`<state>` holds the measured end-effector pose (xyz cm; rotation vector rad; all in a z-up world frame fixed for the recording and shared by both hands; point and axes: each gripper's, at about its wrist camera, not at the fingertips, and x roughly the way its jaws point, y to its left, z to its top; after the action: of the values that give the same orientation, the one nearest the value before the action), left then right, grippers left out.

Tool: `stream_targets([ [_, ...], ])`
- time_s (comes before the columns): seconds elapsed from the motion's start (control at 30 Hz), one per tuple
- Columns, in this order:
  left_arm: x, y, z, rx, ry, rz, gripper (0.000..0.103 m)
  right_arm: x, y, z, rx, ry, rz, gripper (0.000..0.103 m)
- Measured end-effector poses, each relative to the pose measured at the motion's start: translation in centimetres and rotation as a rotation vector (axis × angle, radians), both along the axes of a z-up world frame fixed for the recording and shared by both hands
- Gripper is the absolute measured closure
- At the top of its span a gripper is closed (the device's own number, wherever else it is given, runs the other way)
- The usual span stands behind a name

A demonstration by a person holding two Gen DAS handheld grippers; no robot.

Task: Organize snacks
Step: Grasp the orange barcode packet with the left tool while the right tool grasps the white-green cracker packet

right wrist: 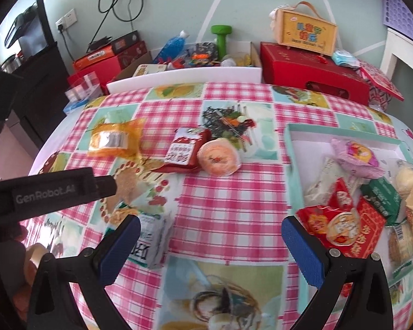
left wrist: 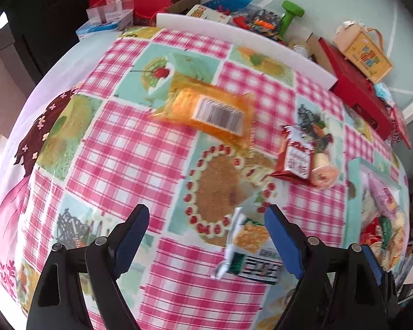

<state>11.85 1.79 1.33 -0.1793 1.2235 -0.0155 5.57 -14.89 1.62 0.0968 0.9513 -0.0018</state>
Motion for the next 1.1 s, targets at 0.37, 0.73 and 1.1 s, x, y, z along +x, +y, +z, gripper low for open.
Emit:
stream_targets([
  [0.37, 0.6, 3.1, -2.0, 0.077, 0.06, 0.071, 0.017, 1.0, 3.6, -1.9, 0.047, 0.043, 0.099, 0.0],
  [0.73, 0.8, 4.0, -3.6, 0.094, 0.086, 0.081, 0.017, 1.7, 4.1, -3.4, 0.045, 0.075, 0.101, 0.0],
  [1.1, 1.5, 1.9, -2.6, 0.083, 0.074, 0.062, 0.017, 2.3, 0.5, -3.4, 0.066, 0.075, -0.018, 0.0],
])
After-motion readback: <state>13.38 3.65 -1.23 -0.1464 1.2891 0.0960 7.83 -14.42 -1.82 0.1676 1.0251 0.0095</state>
